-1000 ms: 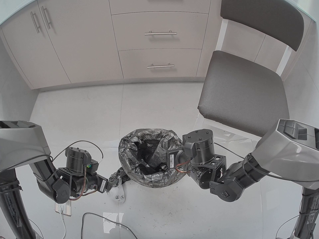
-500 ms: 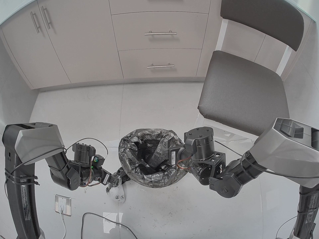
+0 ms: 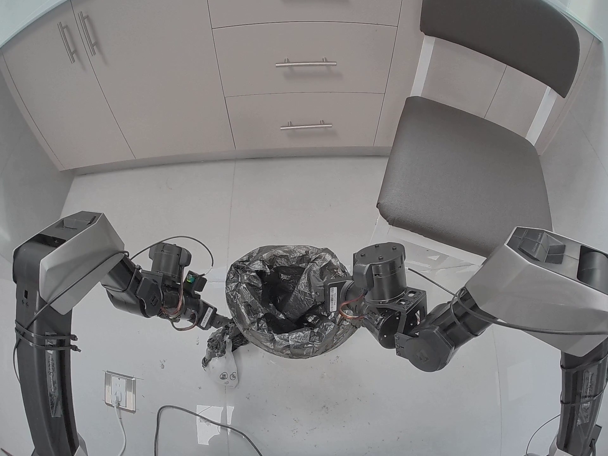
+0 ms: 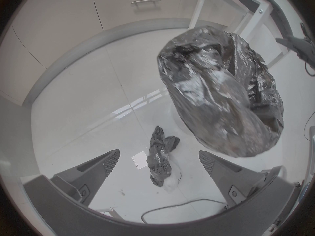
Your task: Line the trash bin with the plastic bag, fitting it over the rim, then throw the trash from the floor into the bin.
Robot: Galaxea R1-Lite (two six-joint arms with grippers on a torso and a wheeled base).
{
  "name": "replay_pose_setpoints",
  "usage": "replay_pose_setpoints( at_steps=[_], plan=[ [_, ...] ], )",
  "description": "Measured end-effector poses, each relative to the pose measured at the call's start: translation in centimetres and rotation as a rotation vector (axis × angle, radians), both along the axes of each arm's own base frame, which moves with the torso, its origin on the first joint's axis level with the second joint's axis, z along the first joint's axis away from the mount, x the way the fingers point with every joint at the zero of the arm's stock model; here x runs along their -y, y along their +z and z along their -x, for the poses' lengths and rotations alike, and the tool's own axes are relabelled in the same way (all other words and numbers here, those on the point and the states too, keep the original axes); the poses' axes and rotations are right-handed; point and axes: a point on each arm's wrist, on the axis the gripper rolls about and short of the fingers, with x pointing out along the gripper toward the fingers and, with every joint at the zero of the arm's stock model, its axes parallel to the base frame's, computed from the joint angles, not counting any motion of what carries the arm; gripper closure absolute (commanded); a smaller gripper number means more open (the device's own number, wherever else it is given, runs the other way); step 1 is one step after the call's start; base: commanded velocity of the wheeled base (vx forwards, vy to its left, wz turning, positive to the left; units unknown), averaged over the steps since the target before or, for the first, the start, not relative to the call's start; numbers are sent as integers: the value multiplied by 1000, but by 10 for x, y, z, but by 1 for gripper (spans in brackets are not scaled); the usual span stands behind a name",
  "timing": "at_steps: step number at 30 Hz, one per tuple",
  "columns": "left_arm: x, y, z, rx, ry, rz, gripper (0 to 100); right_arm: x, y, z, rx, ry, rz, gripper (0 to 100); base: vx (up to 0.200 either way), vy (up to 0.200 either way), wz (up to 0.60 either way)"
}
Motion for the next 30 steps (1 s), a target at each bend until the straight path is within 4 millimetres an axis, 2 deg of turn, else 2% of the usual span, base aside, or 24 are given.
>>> replay_pose_setpoints(
  at_steps=[9, 18, 30],
  plan=[
    [-4, -12, -23, -85, 6, 0, 0, 3, -3, -9, 1, -14, -3, 0, 0, 0, 0],
    [-2, -13, -50, -72, -5, 14, 0, 3, -9, -15, -1, -22, -4, 0, 0, 0, 0],
    [5, -21, -65, -92, -33, 49, 0, 6, -18, -22, -12, -25, -1, 0, 0, 0, 0]
  ],
)
